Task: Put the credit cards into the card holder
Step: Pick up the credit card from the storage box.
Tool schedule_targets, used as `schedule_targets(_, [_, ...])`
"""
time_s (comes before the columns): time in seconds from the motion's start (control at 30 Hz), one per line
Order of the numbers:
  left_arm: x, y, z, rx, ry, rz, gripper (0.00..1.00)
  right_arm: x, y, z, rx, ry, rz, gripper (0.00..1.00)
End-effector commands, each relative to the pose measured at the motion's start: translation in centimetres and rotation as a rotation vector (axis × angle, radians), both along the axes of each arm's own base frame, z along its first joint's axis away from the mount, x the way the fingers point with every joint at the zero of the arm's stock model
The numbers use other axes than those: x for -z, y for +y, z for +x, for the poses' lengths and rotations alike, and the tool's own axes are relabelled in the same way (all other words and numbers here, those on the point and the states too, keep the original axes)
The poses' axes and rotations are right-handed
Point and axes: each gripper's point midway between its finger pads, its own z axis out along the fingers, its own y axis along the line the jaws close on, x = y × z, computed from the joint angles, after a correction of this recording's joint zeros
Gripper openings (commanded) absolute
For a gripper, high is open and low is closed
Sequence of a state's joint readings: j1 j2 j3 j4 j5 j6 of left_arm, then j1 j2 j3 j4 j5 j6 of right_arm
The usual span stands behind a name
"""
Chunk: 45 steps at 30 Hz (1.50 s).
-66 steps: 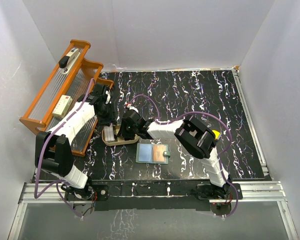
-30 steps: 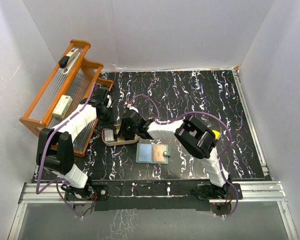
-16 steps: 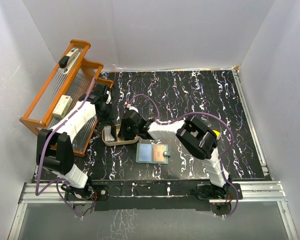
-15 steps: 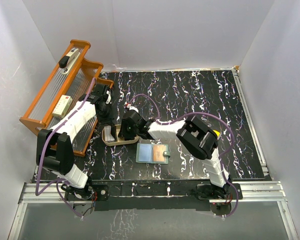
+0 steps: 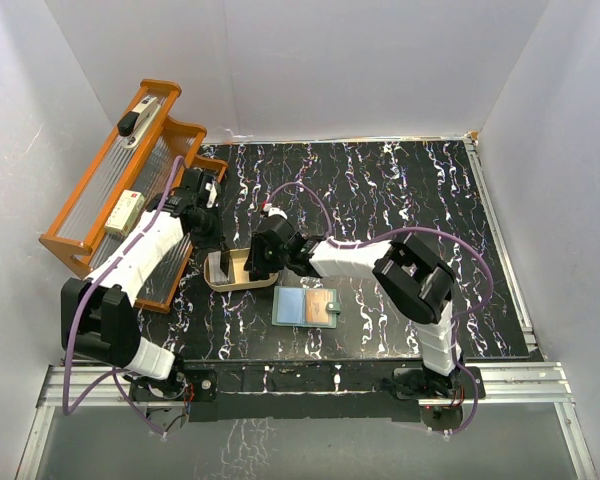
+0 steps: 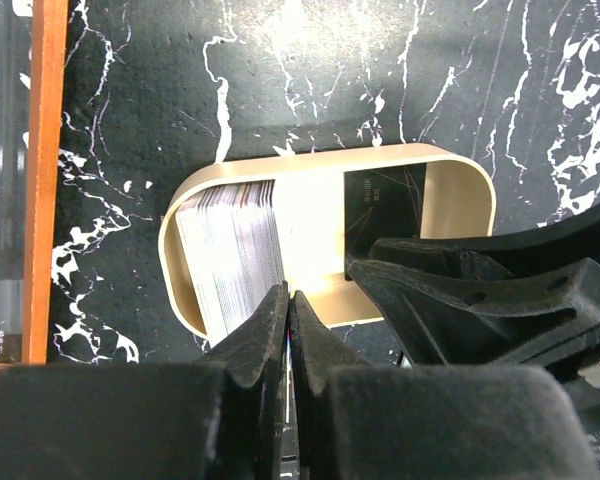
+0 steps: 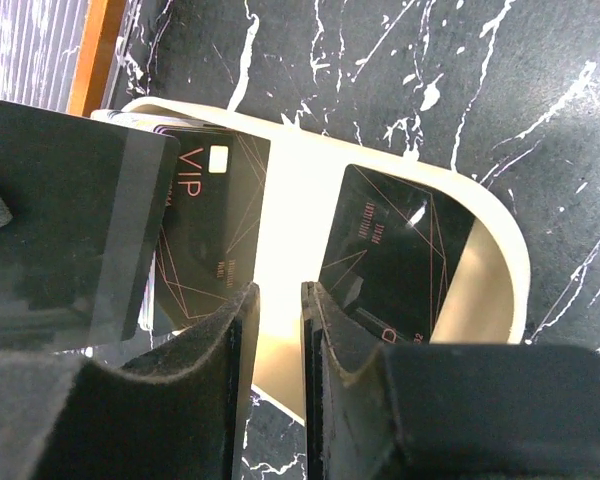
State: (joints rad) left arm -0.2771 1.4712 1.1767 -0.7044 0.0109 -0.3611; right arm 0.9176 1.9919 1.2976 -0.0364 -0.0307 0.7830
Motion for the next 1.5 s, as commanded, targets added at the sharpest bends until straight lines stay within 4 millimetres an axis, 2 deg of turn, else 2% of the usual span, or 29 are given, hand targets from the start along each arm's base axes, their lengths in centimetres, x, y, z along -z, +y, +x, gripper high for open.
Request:
schedule_targets(0.0, [-1.8,-1.2,-0.7,0.022,-0.035,-0.082,0.00,-4.1,0.3,0.4,-0.012,-0.042,0.128,0.24])
schedule_targets(0.1, [-2.5,-1.7,-1.0,0.034,-0.058,-0.120,0.00,-6.4,-0.8,0.4,-0.016,-0.086,0.173,0.29])
schedule_targets(0.2, [-3.6,-2.4,-1.2,0.043,-0.088,-0.172,0.00,-7.6,-2.6,0.1,-0.020,-0.089,0.227,0.33])
schedule_targets(0.37, [-5.8,-4.7,-1.5,0.065,-0.148,-0.330,0.00,-12.3,-5.4,-1.0,-0.029,-0.141,0.395,0.46])
schedule_targets(0.53, [-8.5,-7.3,-2.3,0.094,-0.189,-0.522,0.00,-16.6,-6.6,-2.1,-0.050,-0.170,0.515,0.57])
schedule_targets(0.73, [-11.1,-8.8,-3.9,0.114,-0.224,-0.674,0.00,-19.1,-7.2,-2.8,-0.053,-0.165,0.598,0.63])
schedule_targets(0.9, [-12.8,-9.7,-4.8,0.126,-0.248,-0.779,0.00,-20.0,-7.0,-3.5,-0.075,-0.129,0.649,0.64])
schedule_targets(1.13, [-13.5,-10.2,-5.1,0.128,-0.253,-0.842,0.00,-21.5,-7.0,-4.2,-0.092,-0.123,0.716,0.62])
schedule_targets(1.2, [-13.6,-10.4,-5.2,0.128,-0.252,-0.864,0.00,-21.9,-7.0,-4.3,-0.098,-0.128,0.724,0.59])
schedule_targets(1.27, [-13.6,-10.4,-5.3,0.125,-0.249,-0.872,0.00,-22.1,-7.1,-4.5,-0.100,-0.127,0.731,0.50])
schedule_targets(1.47, [-12.5,-10.0,-5.2,0.081,-0.230,-0.841,0.01,-22.3,-8.2,-4.9,-0.070,-0.137,0.743,0.07])
